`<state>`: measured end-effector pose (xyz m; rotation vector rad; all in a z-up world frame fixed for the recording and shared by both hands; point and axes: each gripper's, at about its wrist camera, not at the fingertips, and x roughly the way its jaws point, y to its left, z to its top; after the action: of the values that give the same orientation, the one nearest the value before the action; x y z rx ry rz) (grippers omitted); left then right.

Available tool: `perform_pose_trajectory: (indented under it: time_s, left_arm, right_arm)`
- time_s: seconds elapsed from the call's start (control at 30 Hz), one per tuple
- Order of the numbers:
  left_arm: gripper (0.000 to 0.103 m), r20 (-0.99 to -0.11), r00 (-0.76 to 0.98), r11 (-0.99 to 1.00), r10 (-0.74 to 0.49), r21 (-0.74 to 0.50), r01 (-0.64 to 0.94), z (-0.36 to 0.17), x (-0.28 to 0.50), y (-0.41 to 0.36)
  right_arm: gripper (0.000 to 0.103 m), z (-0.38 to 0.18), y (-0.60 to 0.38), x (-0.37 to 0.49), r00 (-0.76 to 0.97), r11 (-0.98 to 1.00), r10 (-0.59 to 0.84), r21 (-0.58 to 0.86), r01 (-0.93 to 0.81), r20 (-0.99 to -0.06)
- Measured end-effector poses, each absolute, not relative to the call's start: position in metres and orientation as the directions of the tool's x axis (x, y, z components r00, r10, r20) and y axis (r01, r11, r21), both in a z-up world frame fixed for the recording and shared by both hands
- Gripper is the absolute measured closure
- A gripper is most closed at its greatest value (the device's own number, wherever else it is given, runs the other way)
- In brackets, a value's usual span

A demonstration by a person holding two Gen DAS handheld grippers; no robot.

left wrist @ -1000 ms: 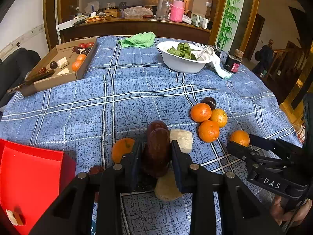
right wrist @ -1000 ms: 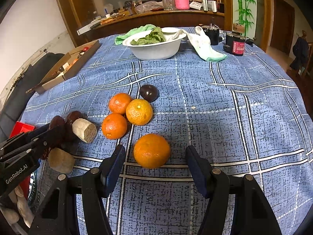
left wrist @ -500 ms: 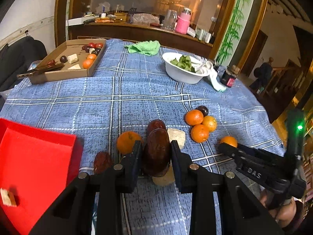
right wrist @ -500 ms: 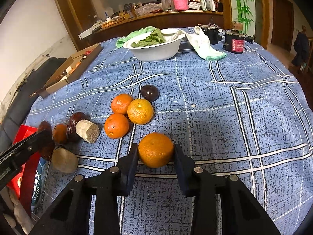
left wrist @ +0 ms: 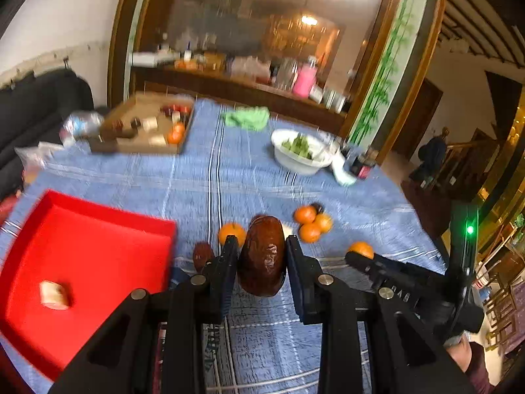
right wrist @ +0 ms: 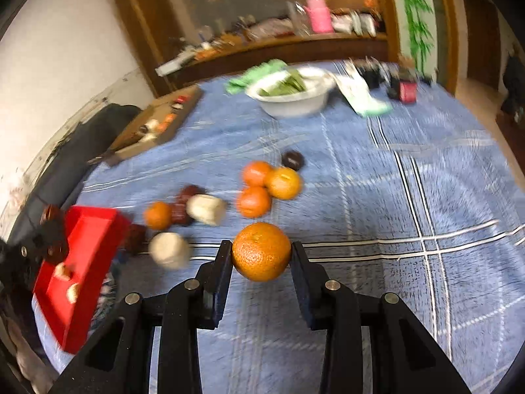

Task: Organize fruits
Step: 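Grasp a large tangerine with the right tool while the left tool grasps a red date, then carry tangerine and date into the red tray and open both tools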

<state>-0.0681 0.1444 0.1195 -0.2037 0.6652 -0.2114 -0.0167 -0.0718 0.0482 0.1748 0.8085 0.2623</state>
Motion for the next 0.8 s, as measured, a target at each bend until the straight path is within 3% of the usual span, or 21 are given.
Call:
perform_pose_trajectory:
  time_s: [0.2, 0.37, 0.47, 0.67, 0.8]
  left_arm:
    - [0.075, -0.563, 0.803, 0.976, -0.197, -0.191, 0.105, 0.127, -0.091, 0.143]
    - [0.075, -0.669, 0.726, 0.983, -0.159, -0.178, 0.052, 0.072, -0.079, 0.144]
    - [0.075, -0.663, 0.730, 0.978, -0.165, -0.203, 0.037, 0.074, -0.079, 0.155]
    - [0.075, -0.642, 0.756, 0.976, -0.125, -0.216, -0.022, 0.081, -0.087, 0.186]
    - [0.075, -0.651, 0.754, 0.967, -0.088, -0.237, -0.091, 0.075, -0.092, 0.218]
  right_arm:
    - [0.065, 0.091, -0.045, -0.057, 0.736, 0.964, 0.264, 0.186, -0.189, -0.623]
    - [0.065, 0.045, -0.025, -0.059, 0.652, 0.979, 0.198, 0.125, -0.158, -0.732]
    - [0.065, 0.031, -0.028, -0.055, 0.600, 0.974, 0.227, 0.167, -0.155, -0.767]
    - [0.065, 0.052, -0.012, -0.061, 0.634, 0.967, 0.249, 0.150, -0.206, -0.732]
    - [0.064, 0.054, 0.027, -0.067, 0.603, 0.934, 0.338, 0.178, -0.311, -0.723]
